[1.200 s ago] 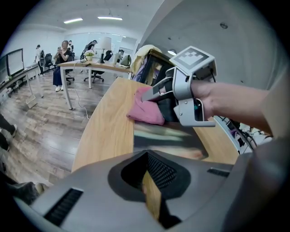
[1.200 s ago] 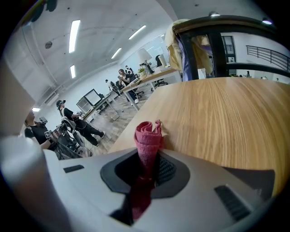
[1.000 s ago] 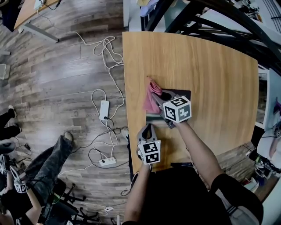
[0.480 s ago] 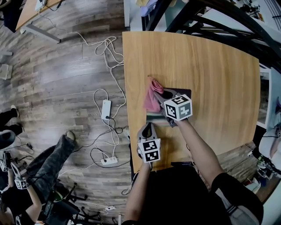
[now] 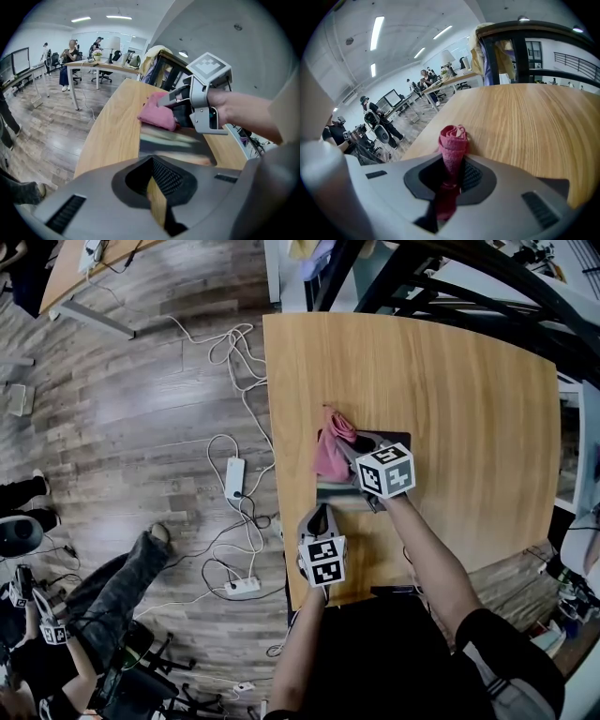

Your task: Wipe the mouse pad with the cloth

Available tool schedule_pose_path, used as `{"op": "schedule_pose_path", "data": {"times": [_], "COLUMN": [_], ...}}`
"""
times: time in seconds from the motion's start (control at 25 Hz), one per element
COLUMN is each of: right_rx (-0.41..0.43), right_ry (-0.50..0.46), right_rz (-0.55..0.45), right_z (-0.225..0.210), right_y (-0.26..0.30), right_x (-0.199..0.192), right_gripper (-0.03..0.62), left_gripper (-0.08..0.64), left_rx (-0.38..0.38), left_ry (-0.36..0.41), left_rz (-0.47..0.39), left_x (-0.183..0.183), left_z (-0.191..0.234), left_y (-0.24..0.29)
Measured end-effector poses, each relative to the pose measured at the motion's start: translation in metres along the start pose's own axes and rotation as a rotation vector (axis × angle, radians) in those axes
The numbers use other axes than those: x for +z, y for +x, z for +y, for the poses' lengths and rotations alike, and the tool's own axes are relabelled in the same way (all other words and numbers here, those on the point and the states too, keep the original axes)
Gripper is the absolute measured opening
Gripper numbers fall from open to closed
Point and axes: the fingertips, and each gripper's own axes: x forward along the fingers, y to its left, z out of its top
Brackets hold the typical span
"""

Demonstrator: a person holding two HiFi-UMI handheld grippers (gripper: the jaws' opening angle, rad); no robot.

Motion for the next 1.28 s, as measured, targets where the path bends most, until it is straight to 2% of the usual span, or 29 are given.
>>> {"op": "schedule_pose_path", "data": {"times": [0.6, 1.28], "right_rx": [-0.041, -0.081], "right_ry": [0.021, 0.07], "right_rz": [-0.005, -0.022], "right_z": [-0.029, -0.087], "right_y": [-0.018, -0.056], "right_x": [-0.009, -0.028], "right_gripper": [0.063, 0.063], "left_gripper": [0.023, 0.023], "left_rx": [0.034, 0.084], "left_ry": [-0.002, -0.01], "left_rz": [-0.006, -0.016], "left_x": [-0.003, -0.003], "left_z": [0.004, 0.005], "left_y": [0.0, 0.001]}}
